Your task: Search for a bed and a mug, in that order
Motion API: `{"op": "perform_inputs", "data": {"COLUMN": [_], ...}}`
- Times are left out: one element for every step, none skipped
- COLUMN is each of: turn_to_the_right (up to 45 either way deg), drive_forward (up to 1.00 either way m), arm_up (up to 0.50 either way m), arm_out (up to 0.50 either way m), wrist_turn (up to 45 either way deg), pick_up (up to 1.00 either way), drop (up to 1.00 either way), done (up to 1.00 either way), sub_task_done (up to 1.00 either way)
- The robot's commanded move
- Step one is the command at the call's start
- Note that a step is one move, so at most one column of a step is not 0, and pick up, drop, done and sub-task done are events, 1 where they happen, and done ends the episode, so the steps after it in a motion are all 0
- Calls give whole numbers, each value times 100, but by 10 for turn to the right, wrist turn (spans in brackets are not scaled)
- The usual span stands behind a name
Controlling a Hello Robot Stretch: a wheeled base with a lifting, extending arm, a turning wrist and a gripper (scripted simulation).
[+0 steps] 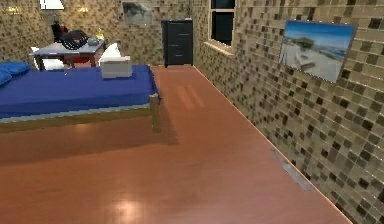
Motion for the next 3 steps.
{"op": "perform_inputs", "data": {"turn_to_the_right": [-30, 0, 90], "drive_forward": [0, 50, 0], "arm_up": [0, 0, 0], "arm_out": [0, 0, 0], "wrist_turn": [0, 0, 0], "pick_up": [0, 0, 0], "drop": [0, 0, 0], "done": [0, 0, 0], "sub_task_done": [0, 0, 0]}}
